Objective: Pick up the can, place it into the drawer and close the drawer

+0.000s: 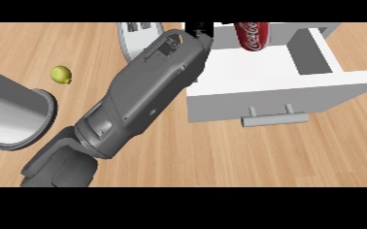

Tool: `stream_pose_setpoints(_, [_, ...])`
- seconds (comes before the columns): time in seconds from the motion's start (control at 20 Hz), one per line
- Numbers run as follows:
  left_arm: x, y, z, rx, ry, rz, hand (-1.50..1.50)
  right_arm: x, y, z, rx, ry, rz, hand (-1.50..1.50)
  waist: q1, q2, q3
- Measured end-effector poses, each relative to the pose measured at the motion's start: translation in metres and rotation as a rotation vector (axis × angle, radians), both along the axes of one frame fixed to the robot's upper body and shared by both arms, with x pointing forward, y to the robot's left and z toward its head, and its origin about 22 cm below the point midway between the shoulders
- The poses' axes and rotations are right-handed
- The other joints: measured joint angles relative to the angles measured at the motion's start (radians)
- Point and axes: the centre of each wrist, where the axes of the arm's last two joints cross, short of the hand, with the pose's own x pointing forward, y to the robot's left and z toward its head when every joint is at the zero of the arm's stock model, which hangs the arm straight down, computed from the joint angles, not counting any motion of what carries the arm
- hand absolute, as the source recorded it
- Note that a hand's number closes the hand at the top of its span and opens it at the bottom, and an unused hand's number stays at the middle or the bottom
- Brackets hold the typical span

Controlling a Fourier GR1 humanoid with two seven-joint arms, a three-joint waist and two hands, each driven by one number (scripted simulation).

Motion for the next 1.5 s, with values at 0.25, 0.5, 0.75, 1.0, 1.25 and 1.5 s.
stream_pose_setpoints(0.25, [0.000, -0.003, -0.009, 0.039, 0.007, 0.021, -1.50, 0.007, 0.002, 0.004, -0.003, -0.012, 0.003, -1.50, -0.005, 0.003, 0.000])
stream_pose_setpoints(0.5, [0.004, 0.000, -0.016, 0.069, 0.020, 0.056, -1.50, 0.008, 0.003, 0.004, -0.005, -0.011, -0.001, -1.50, -0.005, 0.004, 0.000])
stream_pose_setpoints(0.75, [0.005, 0.003, -0.025, 0.071, 0.029, 0.096, -1.50, 0.013, 0.000, 0.008, -0.010, -0.007, 0.011, -1.50, -0.015, 0.007, 0.000])
stream_pose_setpoints(1.0, [0.004, 0.001, -0.028, 0.072, 0.031, 0.114, -1.50, 0.012, 0.004, 0.009, -0.010, -0.014, 0.009, -1.50, -0.018, 0.007, 0.000])
stream_pose_setpoints(1.25, [0.003, 0.001, -0.030, 0.058, 0.015, 0.125, -1.50, 0.015, 0.002, 0.008, -0.041, -0.042, 0.011, -1.50, -0.018, 0.008, 0.000])
stream_pose_setpoints(1.5, [0.002, -0.002, -0.025, 0.028, -0.011, 0.116, -1.50, 0.018, 0.006, 0.024, -0.225, -0.123, 0.025, -1.50, -0.011, 0.009, 0.000])
